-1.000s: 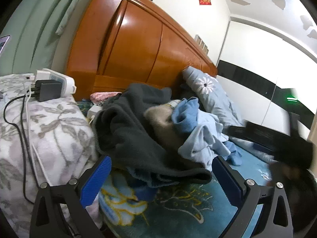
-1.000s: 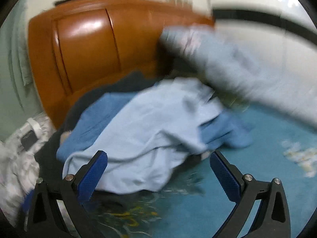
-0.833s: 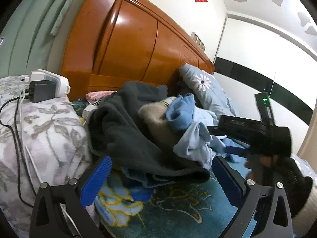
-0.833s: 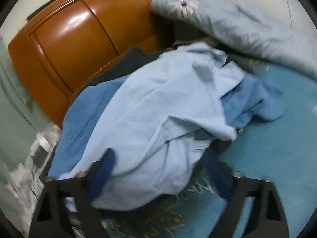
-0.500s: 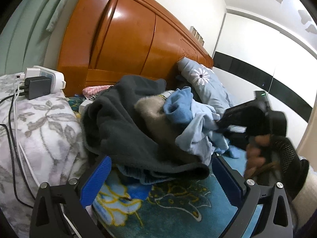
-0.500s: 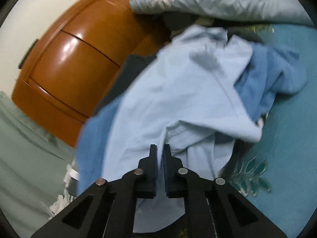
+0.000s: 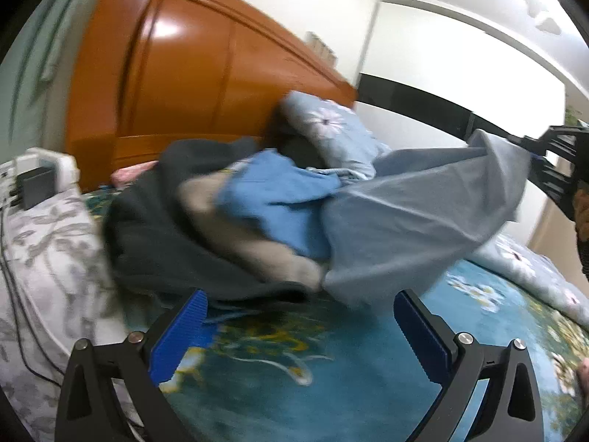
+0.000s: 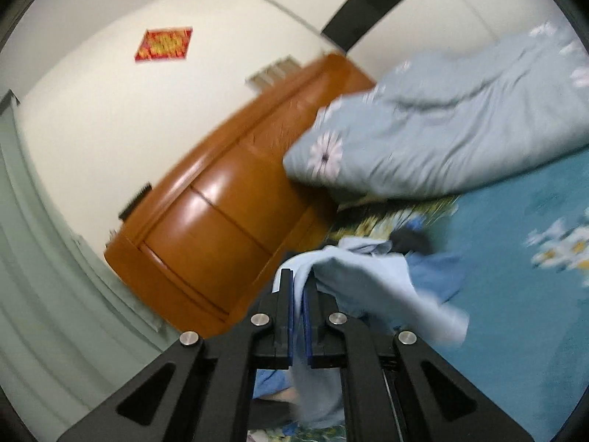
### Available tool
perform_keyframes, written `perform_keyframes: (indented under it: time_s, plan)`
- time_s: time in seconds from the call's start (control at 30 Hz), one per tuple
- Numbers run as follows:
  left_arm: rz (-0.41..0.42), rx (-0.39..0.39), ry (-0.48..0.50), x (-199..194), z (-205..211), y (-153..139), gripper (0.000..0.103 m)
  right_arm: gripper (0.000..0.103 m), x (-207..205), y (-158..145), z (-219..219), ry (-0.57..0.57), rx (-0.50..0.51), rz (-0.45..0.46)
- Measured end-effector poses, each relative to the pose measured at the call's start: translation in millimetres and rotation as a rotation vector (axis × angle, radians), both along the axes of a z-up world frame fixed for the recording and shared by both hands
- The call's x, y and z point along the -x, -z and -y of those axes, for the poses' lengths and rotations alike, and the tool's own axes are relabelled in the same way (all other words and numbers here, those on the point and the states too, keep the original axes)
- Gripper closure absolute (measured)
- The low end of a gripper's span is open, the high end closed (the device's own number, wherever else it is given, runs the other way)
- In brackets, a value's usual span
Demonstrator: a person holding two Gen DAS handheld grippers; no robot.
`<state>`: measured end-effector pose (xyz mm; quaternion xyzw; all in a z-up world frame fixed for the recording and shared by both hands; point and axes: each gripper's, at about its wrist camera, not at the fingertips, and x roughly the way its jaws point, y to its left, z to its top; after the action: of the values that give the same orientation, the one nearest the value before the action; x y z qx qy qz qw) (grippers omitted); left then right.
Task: Fold clothes
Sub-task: 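Grasp the light blue T-shirt with the right gripper and pull it from the pile, then lay the light blue T-shirt on the blanket while the left gripper grasps its hem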
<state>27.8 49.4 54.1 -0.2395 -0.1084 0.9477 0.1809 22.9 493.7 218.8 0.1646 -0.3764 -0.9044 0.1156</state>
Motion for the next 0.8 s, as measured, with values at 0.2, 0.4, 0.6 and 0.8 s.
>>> perform_keyframes:
  time_s: [0.2,0.4,0.6,0.8]
  plan:
    - [0.012,0.029,0.125,-18,-47,-15,0.0,0.099,-102,-6,-76,0.177,-0.075,0.012]
    - [0.087,0.069,0.345,-29,-131,-13,0.0,0.101,-219,24,-166,0.467,-0.105,0.114]
    - [0.166,0.111,0.46,-29,-200,0,0.0,0.101,-290,69,-226,0.673,-0.087,0.255]
    - [0.249,0.199,0.44,-10,-223,26,0.0,0.098,-253,121,-178,0.44,-0.247,0.425]
